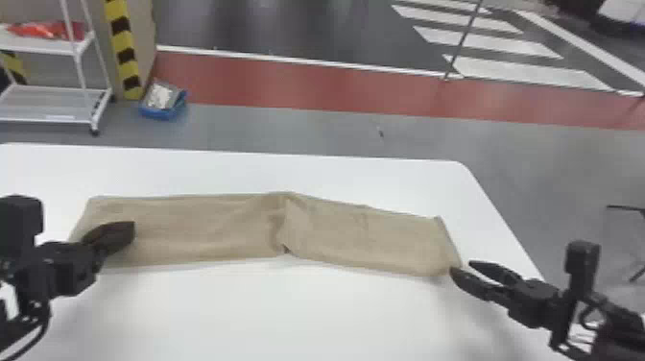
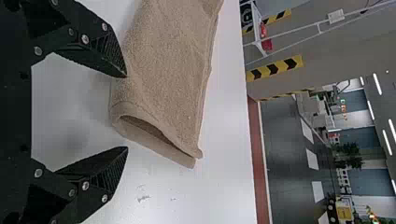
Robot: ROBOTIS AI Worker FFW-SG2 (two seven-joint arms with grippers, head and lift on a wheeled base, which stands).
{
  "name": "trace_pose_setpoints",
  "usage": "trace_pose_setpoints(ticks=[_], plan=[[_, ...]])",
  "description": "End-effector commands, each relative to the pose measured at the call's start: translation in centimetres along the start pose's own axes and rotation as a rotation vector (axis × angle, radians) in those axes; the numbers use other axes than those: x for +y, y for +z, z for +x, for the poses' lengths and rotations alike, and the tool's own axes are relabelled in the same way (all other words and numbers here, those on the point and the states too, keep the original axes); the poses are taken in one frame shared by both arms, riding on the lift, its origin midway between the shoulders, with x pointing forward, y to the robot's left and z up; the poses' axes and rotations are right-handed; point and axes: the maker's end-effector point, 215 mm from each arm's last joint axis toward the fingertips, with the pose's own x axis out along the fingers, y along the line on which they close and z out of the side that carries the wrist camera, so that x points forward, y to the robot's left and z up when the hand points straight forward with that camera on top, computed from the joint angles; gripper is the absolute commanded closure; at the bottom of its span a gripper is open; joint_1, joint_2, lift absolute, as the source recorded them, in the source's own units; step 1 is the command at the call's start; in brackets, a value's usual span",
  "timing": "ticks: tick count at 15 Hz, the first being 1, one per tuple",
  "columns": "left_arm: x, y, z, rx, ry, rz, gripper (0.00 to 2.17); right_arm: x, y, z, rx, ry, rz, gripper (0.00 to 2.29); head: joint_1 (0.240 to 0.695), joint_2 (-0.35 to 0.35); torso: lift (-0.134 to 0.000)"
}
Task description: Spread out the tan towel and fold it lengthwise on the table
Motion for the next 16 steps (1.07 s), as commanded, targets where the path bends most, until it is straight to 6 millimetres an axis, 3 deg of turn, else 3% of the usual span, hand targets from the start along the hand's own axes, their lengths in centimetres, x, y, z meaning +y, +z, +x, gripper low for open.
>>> trace_pose_setpoints(ticks=[1,5,11,16], plan=[[0.3,-0.2,-0.1,0.005,0.005,0.008,1.07,0.4,0.3,0.8,-0.001,0.022,0.005,0.69,0.695,-0.244,-0.124],[0.9,-0.6,-0.3,0.015,0.020,0.025,1.07,0.9,0.3,0.5,0.017,0.066,0.032,1.18,0.695,-0.223,-0.124],[1.8,-1.2,-0.6,0.029,0.047,0.050,1.07,-1.0,1.6,-1.8,0.023,0.094,0.011,1.23,0.695,-0.229,-0.124],[2.0,-1.3,-0.6,0.027,0.053,0.064,1.07,-3.6,4.9,-1.7,0.017,0.129,-0.076,1.23,0.695,-0.242,-0.124]])
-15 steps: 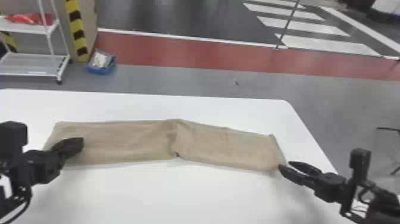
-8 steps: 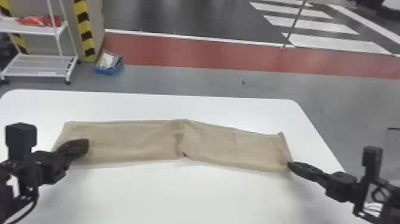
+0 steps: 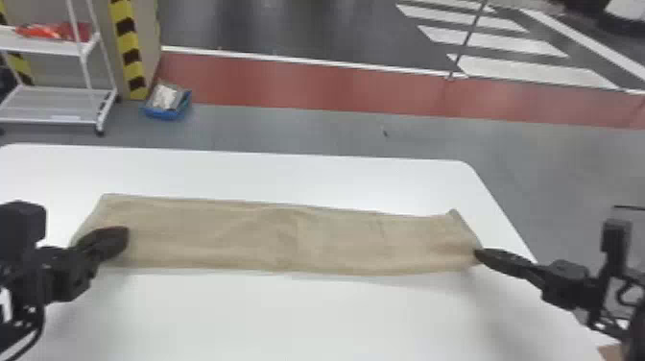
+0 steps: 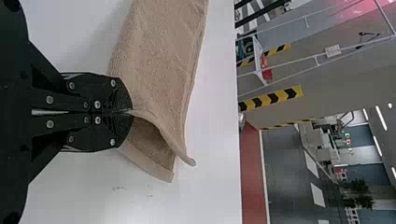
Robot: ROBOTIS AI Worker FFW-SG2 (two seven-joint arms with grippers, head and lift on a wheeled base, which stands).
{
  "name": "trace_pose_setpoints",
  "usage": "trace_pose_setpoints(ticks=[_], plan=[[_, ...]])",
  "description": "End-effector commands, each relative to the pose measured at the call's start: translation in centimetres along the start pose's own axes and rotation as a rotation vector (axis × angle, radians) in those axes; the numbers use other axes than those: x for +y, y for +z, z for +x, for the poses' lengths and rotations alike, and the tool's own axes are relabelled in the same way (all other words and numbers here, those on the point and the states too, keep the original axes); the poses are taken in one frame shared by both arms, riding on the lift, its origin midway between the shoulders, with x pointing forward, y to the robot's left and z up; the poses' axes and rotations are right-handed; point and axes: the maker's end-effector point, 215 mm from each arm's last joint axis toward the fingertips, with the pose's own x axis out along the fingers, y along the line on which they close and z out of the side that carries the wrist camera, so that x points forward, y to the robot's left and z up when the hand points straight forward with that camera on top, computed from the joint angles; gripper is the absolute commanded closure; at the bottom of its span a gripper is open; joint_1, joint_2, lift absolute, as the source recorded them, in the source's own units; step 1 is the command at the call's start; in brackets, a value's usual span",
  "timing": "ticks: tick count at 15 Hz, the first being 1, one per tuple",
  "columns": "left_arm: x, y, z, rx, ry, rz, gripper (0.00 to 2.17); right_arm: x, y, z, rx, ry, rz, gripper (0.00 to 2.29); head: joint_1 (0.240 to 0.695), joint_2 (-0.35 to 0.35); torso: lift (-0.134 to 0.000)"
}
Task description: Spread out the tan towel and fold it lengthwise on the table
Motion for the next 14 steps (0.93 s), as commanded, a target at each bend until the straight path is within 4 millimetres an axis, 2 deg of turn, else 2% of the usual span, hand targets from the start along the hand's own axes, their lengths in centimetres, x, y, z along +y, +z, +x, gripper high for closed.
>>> trace_pose_setpoints(ticks=[1,4,6,8,10,12,13,14], plan=[[0.0,-0.1,0.0,-0.001,0.000,0.001,1.07,-1.9,1.5,0.2,0.020,-0.016,-0.052,1.23,0.695,-0.247,-0.124],[-0.3,-0.6,-0.4,0.005,-0.004,-0.001,1.07,-3.3,3.2,1.6,0.033,-0.026,-0.124,1.23,0.695,-0.261,-0.124],[-0.5,-0.6,-1.3,0.005,-0.004,-0.008,1.07,-3.3,3.5,3.1,0.050,-0.020,-0.164,1.23,0.695,-0.263,-0.124],[-0.1,-0.6,-3.1,0.020,0.011,-0.026,1.07,-3.0,3.9,4.1,0.053,-0.010,-0.208,1.23,0.695,-0.255,-0.124],[-0.5,0.2,-5.0,0.008,0.004,-0.050,1.07,-3.4,4.3,4.1,0.042,-0.026,-0.264,1.19,0.695,-0.244,-0.124],[-1.1,1.6,-6.8,-0.024,-0.012,-0.064,1.07,-4.0,4.0,3.8,0.042,-0.031,-0.278,0.90,0.695,-0.241,-0.124],[-1.4,1.9,-7.0,-0.027,-0.018,-0.063,1.07,-4.2,4.1,3.7,0.035,-0.033,-0.292,0.77,0.695,-0.245,-0.124],[-1.6,2.3,-7.1,-0.031,-0.022,-0.061,1.07,-4.5,4.1,3.5,0.031,-0.041,-0.296,0.74,0.695,-0.250,-0.124]])
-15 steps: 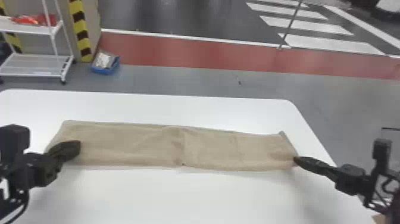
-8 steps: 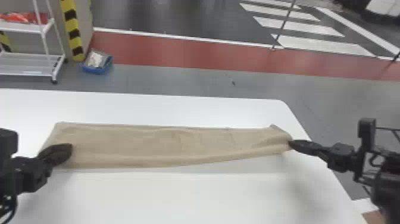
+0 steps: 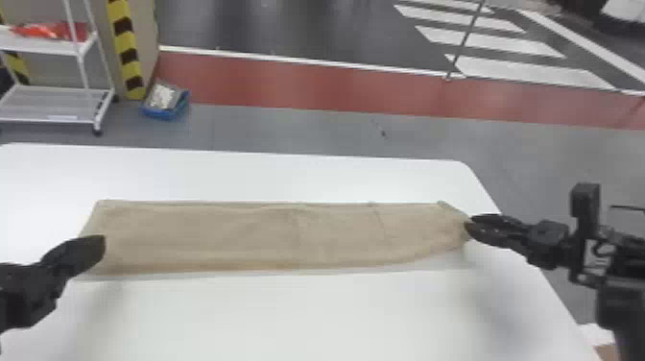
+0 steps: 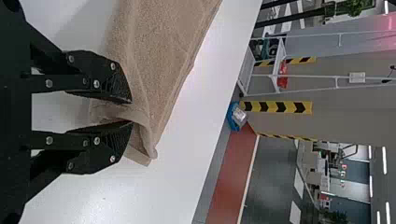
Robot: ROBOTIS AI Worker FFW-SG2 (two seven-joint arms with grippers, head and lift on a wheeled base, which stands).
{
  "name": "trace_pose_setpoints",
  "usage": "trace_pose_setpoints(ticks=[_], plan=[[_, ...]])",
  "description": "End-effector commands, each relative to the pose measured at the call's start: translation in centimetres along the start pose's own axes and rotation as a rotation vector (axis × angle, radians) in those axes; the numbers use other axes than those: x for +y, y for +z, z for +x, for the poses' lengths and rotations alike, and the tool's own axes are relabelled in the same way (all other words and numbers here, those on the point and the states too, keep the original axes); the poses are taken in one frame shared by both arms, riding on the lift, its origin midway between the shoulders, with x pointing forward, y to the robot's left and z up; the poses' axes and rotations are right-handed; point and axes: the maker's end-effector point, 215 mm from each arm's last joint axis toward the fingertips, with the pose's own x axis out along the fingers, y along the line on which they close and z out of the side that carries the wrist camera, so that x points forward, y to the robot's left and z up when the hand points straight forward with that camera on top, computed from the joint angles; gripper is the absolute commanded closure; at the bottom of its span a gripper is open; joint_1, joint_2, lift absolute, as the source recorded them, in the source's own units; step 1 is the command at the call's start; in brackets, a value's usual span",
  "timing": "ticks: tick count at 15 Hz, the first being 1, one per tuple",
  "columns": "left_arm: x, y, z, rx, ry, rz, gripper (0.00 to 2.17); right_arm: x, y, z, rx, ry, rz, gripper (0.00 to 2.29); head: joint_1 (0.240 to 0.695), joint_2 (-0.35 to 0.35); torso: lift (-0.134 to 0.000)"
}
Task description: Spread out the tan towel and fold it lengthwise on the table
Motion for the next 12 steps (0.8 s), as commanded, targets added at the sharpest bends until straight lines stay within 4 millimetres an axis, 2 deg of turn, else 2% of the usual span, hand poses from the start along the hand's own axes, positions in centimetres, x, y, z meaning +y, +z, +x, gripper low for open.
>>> trace_pose_setpoints(ticks=[1,2,4,5,6,7,8,9,10,12], plan=[[0.3,0.6,-0.7,-0.005,0.004,0.004,1.07,-0.6,-0.3,-0.5,-0.009,-0.023,-0.004,0.71,0.695,-0.255,-0.124],[0.6,0.7,-1.0,-0.008,0.008,-0.001,1.07,-0.9,-0.5,-0.8,-0.017,-0.039,-0.003,0.44,0.695,-0.259,-0.124],[1.8,1.4,-1.5,-0.031,0.030,-0.016,0.92,-1.8,-0.8,-2.6,-0.056,-0.077,0.020,0.07,0.695,-0.263,-0.124],[2.4,1.5,-1.5,-0.039,0.042,-0.023,0.92,-2.2,-1.1,-4.2,-0.096,-0.098,0.051,0.05,0.695,-0.264,-0.124],[2.8,1.4,-1.5,-0.042,0.049,-0.026,0.91,-1.6,-1.5,-4.8,-0.120,-0.090,0.069,0.05,0.695,-0.264,-0.124],[3.0,1.7,-1.1,-0.065,0.053,-0.027,0.59,-1.0,-1.6,-5.2,-0.118,-0.085,0.052,0.05,0.695,-0.271,-0.124],[3.4,2.7,-0.8,-0.106,0.062,-0.020,0.25,0.1,-1.4,-4.6,-0.122,-0.068,0.050,0.05,0.695,-0.273,-0.124],[3.6,3.2,-0.4,-0.121,0.068,-0.020,0.14,0.5,-1.0,-4.4,-0.119,-0.056,0.048,0.05,0.695,-0.272,-0.124],[3.9,3.8,0.1,-0.133,0.069,-0.009,0.14,0.9,-0.7,-4.1,-0.104,-0.035,0.057,0.05,0.695,-0.265,-0.124],[4.8,4.8,1.0,-0.137,0.076,0.006,0.13,1.2,1.4,-3.1,-0.101,0.014,0.062,0.05,0.695,-0.248,-0.124]])
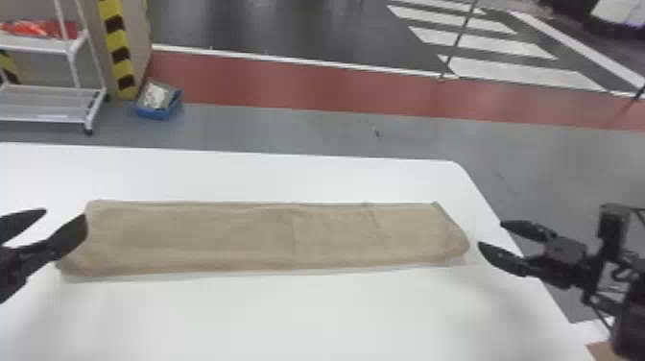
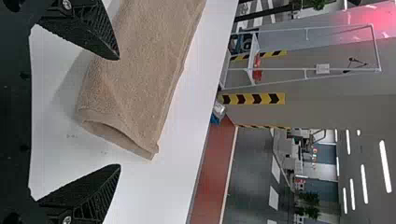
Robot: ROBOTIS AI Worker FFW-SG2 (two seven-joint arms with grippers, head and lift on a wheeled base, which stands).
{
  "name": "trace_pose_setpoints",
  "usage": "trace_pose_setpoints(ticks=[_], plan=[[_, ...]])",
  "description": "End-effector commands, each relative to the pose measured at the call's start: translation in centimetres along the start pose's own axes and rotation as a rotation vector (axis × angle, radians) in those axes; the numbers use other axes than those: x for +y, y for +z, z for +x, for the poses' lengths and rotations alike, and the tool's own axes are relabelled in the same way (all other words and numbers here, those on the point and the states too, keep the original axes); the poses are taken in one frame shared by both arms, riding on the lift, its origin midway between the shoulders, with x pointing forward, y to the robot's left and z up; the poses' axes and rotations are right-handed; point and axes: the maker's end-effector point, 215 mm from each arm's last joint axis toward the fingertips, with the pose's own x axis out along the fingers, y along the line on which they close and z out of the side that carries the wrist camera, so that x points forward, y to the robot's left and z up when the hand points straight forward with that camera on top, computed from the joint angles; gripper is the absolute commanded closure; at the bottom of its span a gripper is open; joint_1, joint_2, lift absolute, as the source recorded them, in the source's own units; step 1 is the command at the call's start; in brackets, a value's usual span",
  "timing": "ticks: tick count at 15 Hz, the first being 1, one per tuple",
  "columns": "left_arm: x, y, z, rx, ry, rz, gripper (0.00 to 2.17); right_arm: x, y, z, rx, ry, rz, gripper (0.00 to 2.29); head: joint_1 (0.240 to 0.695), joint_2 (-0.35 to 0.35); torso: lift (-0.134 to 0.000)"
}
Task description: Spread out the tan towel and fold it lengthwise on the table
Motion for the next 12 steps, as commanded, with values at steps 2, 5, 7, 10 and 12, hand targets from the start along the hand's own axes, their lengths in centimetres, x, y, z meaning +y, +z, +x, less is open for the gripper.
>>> trace_pose_setpoints(ticks=[2,5,7,10,12], plan=[[1.5,1.8,1.9,0.008,0.015,0.033,0.13,-0.7,3.4,2.5,0.029,0.023,0.030,0.05,0.695,-0.220,-0.124],[2.6,-0.7,4.2,0.225,0.022,-0.025,0.12,-1.8,6.1,5.6,0.069,0.028,0.096,0.07,0.695,-0.194,-0.124],[2.9,-1.5,5.0,0.308,0.037,-0.049,0.13,-2.7,6.1,7.3,0.142,-0.006,0.155,0.07,0.695,-0.173,-0.124],[2.1,-3.2,5.7,0.396,0.040,-0.068,0.13,-3.5,4.6,8.3,0.201,-0.022,0.233,0.07,0.695,-0.170,-0.124],[2.2,-3.3,6.5,0.404,0.048,-0.070,0.12,-3.3,3.9,9.1,0.215,-0.014,0.223,0.05,0.695,-0.176,-0.124]])
